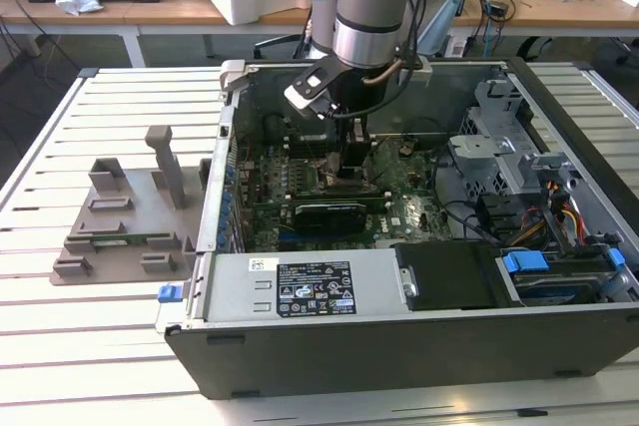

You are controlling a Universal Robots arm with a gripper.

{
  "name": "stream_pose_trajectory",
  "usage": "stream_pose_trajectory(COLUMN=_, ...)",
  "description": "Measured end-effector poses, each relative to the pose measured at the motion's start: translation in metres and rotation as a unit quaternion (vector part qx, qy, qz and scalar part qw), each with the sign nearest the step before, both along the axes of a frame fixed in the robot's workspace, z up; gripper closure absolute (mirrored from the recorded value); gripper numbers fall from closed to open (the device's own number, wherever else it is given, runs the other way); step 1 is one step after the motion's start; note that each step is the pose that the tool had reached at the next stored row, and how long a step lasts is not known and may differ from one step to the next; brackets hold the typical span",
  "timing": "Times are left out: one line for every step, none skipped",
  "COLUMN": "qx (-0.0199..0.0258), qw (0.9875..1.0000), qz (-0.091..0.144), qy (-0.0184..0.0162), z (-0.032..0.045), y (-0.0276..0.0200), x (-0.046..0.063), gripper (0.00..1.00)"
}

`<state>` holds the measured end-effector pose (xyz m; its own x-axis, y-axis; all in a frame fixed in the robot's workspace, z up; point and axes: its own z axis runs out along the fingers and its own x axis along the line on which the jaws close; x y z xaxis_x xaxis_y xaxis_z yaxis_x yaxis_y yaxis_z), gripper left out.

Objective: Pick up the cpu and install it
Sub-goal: 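Place the cpu into insertion slot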

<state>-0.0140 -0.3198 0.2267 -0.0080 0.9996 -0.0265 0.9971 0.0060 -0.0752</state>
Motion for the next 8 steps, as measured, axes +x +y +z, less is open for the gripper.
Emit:
stream_pose_trajectory(qx=0.0001, qw=1.0, qz=0.0, qy=0.0, z=-0.0008, y=0.0, x=-0.0001, gripper=0.45)
stream_pose_trajectory(qx=0.0, qw=1.0, qz=0.0, qy=0.0, z=-0.0019, y=0.0, x=-0.0004, gripper=0.45)
stream_pose_trajectory(qx=0.0, qw=1.0, qz=0.0, qy=0.0, z=-0.0025, y=0.0, x=-0.0004, gripper=0.45)
stream_pose_trajectory(qx=0.0, qw=1.0, qz=0.0, qy=0.0, z=-0.0028, y=0.0, x=-0.0004, gripper=0.45)
stream_pose_trajectory(qx=0.0, qw=1.0, qz=0.0, qy=0.0, z=-0.0035, y=0.0, x=-0.0005, gripper=0.45)
stream_pose_trajectory(qx=0.0, qw=1.0, qz=0.0, qy=0.0, z=-0.0041, y=0.0, x=-0.0005, gripper=0.45)
stream_pose_trajectory(qx=0.0, qw=1.0, qz=0.0, qy=0.0, z=-0.0046, y=0.0, x=-0.0005, gripper=0.45)
stream_pose_trajectory(qx=-0.0001, qw=1.0, qz=0.0, qy=0.0, z=-0.005, y=0.0004, x=-0.0006, gripper=0.45)
